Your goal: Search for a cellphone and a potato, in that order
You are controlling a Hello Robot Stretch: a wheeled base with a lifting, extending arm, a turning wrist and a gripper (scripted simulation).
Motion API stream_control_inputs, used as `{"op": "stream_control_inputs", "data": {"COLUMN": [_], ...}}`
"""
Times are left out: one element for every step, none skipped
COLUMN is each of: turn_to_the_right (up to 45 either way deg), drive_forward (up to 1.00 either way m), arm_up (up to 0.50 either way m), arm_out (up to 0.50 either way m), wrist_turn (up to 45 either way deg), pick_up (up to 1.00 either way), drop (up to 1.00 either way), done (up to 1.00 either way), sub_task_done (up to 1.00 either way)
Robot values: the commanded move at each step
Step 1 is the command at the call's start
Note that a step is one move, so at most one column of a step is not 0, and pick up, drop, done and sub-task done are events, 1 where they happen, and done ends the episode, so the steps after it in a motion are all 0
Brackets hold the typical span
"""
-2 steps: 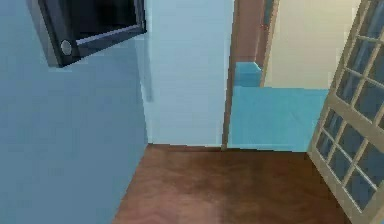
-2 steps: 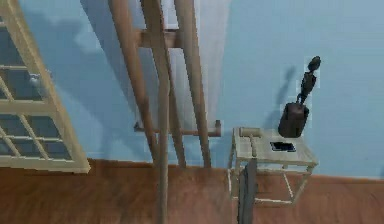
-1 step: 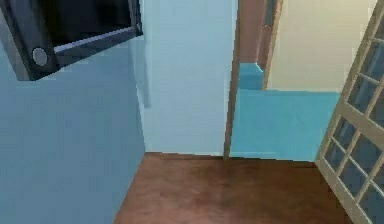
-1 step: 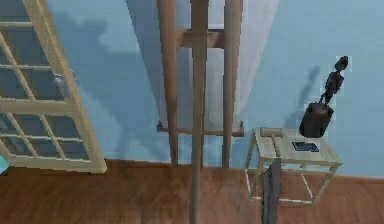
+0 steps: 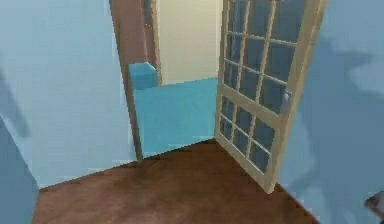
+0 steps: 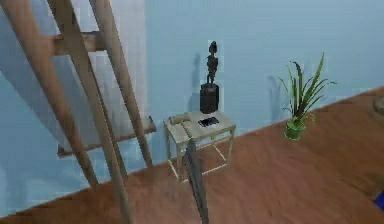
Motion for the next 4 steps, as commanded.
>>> {"op": "stream_control_inputs", "data": {"turn_to_the_right": [0.0,0.0,-24.0,0.0], "drive_forward": [1.0,0.7,0.0,1.0], "arm_up": [0.0,0.0,0.0,0.0], "arm_out": [0.0,0.0,0.0,0.0], "wrist_turn": [0.0,0.0,0.0,0.0], "pick_up": [0.0,0.0,0.0,0.0], "drop": [0.0,0.0,0.0,0.0], "done": [0.0,0.0,0.0,0.0], "sub_task_done": [0.0,0.0,0.0,0.0]}}
